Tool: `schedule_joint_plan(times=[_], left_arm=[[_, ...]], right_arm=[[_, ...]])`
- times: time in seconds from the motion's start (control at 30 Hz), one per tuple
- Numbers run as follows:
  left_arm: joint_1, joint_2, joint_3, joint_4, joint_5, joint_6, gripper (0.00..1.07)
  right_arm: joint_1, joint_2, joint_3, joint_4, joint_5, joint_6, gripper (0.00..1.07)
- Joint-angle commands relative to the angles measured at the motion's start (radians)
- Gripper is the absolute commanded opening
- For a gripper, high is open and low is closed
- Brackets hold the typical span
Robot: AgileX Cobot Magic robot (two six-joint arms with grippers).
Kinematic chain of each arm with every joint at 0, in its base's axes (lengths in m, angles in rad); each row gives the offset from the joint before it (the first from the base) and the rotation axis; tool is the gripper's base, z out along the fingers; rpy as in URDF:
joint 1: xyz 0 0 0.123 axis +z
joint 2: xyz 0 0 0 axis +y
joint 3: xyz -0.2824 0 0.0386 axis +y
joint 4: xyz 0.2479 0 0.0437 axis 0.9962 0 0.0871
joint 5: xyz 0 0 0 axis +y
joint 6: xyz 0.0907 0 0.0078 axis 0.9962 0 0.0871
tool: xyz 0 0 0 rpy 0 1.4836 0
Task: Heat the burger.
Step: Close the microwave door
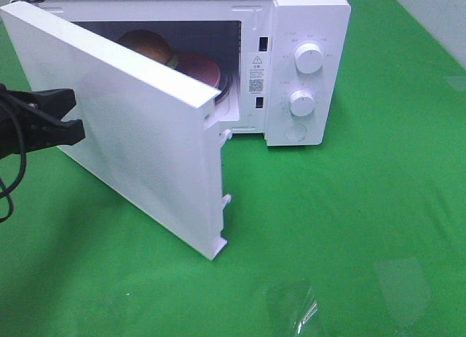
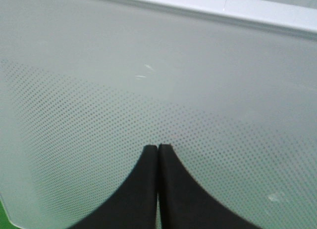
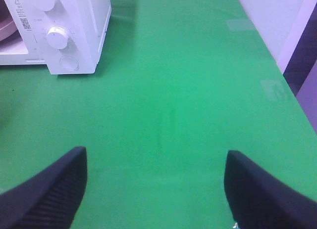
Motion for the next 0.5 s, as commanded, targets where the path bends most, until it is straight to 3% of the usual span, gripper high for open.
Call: schedule_joint_plan(times=[0.03, 0.1, 0.27, 0.5], left_arm=[[-0.043, 0.034, -0.048, -0.073, -0.014, 0.008, 0.00], [-0.053, 0.042, -0.057, -0.086, -0.010, 0.015, 0.00], [-0.136, 0.102, -0.143, -0.201, 0.028, 0.102, 0.00], [-0.195, 0.165, -0.235, -0.298, 0.038, 0.136, 0.00]], right_arm=[[-0.006, -0.026, 0.003, 0.002, -0.007, -0.004, 0.73], [-0.006, -0.026, 0.003, 0.002, -0.007, -0.004, 0.73], [-0.006, -0.026, 0.003, 0.002, -0.007, -0.004, 0.73], [-0.006, -0.026, 0.003, 0.002, -0.007, -0.004, 0.73]])
